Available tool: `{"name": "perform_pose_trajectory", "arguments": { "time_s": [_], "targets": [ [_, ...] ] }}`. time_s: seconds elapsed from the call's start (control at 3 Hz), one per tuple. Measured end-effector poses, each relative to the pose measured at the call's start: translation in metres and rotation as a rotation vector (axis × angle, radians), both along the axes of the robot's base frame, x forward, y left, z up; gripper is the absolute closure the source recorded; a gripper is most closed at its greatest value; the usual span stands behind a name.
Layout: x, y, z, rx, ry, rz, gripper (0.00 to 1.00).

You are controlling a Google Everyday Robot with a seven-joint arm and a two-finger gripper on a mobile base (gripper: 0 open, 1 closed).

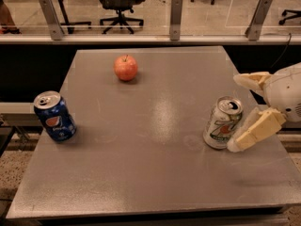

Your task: Knock 7up can over

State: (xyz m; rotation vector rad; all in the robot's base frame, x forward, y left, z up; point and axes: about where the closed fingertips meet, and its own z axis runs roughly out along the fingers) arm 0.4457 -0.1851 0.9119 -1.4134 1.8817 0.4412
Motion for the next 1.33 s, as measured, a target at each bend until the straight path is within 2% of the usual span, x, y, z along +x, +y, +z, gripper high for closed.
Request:
{"name": "perform_pose_trajectory", "arguments": {
  "time_s": [0.33, 0.67, 1.0, 1.33],
  "targets": [
    [0.0015, -0.0002, -0.0073, 0.025, 0.005, 0.000, 0.01],
    [0.0026, 0.0001, -0.0078, 0.038, 0.011, -0.003, 0.19],
    [0.0034, 0.0031, -0.0061, 0.049, 0.027, 0.004, 0.43],
    [0.0077, 0.0074, -0.0012, 0.005, 0.060, 0.005, 0.67]
  ]
}}
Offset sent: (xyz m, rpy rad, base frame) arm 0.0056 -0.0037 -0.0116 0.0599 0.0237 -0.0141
